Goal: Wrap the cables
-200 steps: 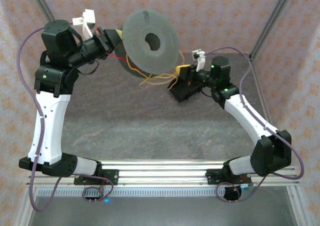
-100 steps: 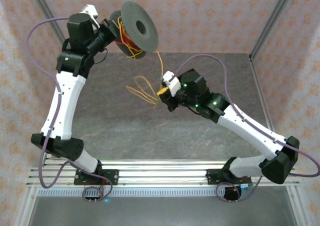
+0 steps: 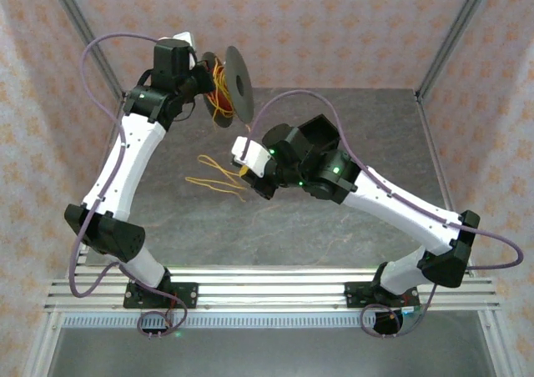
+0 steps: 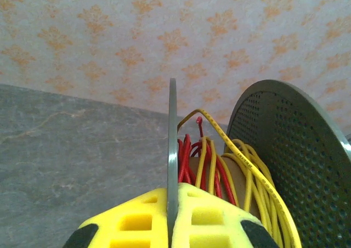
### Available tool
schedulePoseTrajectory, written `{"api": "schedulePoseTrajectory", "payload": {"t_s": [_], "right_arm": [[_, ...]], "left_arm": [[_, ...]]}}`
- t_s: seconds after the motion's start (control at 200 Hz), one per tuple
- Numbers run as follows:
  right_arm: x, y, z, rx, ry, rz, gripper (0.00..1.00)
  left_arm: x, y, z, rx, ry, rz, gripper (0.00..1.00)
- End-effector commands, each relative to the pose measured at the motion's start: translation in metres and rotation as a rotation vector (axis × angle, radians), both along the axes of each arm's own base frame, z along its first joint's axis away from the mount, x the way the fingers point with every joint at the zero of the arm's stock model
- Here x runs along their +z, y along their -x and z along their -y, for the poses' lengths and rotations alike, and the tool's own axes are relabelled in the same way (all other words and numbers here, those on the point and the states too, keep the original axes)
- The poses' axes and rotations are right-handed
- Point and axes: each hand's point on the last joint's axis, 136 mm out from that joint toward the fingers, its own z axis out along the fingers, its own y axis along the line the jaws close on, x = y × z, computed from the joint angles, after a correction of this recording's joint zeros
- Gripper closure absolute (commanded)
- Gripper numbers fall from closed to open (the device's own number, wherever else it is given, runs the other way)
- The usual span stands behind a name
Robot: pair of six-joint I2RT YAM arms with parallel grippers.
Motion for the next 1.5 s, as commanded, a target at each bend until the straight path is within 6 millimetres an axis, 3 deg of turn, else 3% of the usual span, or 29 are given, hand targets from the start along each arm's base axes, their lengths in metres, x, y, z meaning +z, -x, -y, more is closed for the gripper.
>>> {"api": "schedulePoseTrajectory", "payload": {"t_s": [0.0, 0.1, 0.205, 0.385, 0.445, 0.571, 0.696, 0.796, 1.131, 1.301, 1.417, 1.492], "right_arm": [[0.038, -0.008, 0.013, -0.018, -0.044, 0.080, 1.00], [0.021, -0.013, 0.021, -0.014, -0.037, -0.013, 1.00], [-0.019, -0.008, 0.020, 0.006, -0.034, -0.128, 1.00], [-0.094, -0.008, 0.008, -0.029, -0.026, -0.272, 1.00], [-0.113, -0.009, 0.005, -0.042, -0.023, -0.305, 1.00], [-0.135, -0.016, 0.001, -0.071, -0.012, -0.327, 1.00], [-0.139, -0.025, 0.001, -0.086, -0.013, -0.345, 1.00], [-0.136, -0.029, 0.001, -0.087, -0.022, -0.346, 1.00], [-0.138, -0.036, 0.003, -0.093, -0.024, -0.362, 1.00], [-0.137, -0.037, 0.003, -0.089, -0.027, -0.363, 1.00], [-0.138, -0.038, 0.001, -0.085, -0.028, -0.370, 1.00], [-0.140, -0.037, -0.001, -0.079, -0.029, -0.379, 1.00]], "left_arm": [[0.012, -0.008, 0.002, -0.039, -0.104, 0.065, 1.00], [-0.025, -0.003, 0.010, -0.105, -0.193, -0.045, 1.00], [-0.067, 0.004, 0.013, -0.138, -0.212, -0.139, 1.00], [-0.124, 0.007, 0.019, -0.168, -0.211, -0.242, 1.00], [-0.139, 0.006, 0.021, -0.181, -0.216, -0.277, 1.00], [-0.158, 0.002, 0.025, -0.200, -0.225, -0.335, 1.00], [-0.162, 0.000, 0.028, -0.216, -0.223, -0.365, 1.00], [-0.159, -0.002, 0.030, -0.226, -0.223, -0.375, 0.86], [-0.129, 0.006, 0.032, -0.249, -0.203, -0.346, 0.67], [-0.114, 0.018, 0.027, -0.235, -0.170, -0.320, 0.37], [-0.116, 0.019, 0.017, -0.200, -0.153, -0.301, 0.10], [-0.121, 0.013, 0.006, -0.168, -0.139, -0.302, 0.01]]}}
